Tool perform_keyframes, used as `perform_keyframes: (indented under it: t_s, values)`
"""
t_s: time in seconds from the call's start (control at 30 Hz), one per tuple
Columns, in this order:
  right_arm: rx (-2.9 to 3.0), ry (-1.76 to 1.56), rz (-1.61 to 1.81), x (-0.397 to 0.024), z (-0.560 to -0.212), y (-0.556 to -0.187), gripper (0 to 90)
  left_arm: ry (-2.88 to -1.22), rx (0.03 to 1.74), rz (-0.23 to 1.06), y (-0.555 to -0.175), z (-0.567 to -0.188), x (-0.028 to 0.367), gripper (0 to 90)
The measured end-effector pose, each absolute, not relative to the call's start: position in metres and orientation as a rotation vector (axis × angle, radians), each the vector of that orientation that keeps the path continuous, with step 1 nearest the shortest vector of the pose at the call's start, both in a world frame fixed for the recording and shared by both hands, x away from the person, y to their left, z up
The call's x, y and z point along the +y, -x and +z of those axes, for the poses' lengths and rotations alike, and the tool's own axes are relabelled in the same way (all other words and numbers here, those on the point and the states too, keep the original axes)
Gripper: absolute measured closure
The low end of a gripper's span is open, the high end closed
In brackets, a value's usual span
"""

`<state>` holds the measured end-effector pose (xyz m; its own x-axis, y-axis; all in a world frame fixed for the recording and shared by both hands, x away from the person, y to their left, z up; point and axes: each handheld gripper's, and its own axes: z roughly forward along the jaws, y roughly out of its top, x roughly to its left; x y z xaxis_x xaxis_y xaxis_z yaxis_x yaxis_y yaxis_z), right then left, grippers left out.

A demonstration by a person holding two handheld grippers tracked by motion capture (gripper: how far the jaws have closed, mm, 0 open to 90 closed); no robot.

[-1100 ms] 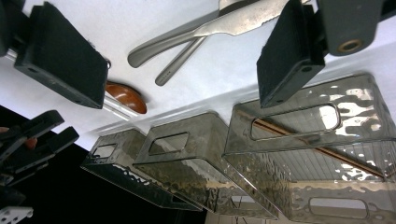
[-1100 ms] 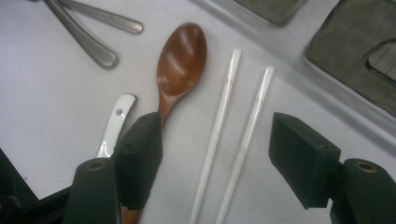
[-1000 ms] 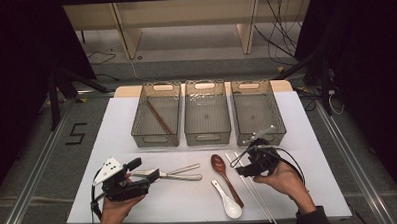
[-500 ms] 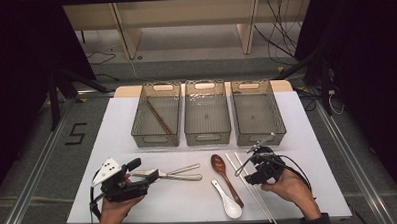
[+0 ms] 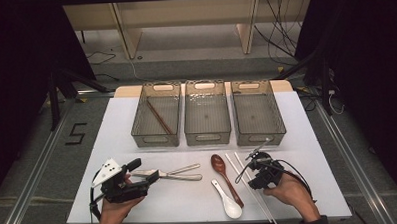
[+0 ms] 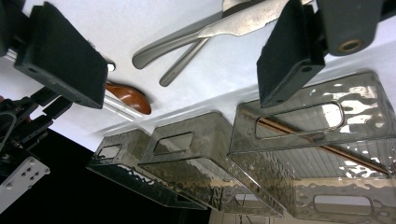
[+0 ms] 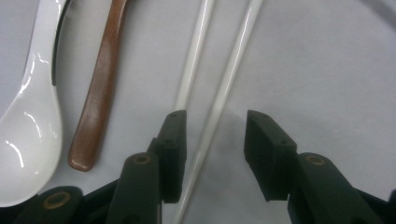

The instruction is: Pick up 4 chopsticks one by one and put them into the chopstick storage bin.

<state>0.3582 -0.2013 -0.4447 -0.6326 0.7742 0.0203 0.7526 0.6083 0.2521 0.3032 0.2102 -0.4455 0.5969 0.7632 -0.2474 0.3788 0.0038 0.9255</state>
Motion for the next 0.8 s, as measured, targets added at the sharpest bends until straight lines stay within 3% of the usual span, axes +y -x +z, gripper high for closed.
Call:
perform_keyframes:
  t_s: [0.8]
  values:
    - [2.78, -1.246, 0.246, -0.1961, -0.4536, -0.3565, 74.5, -1.609, 0.97, 0.398, -0.3026, -0.4451, 0.2103, 15.9]
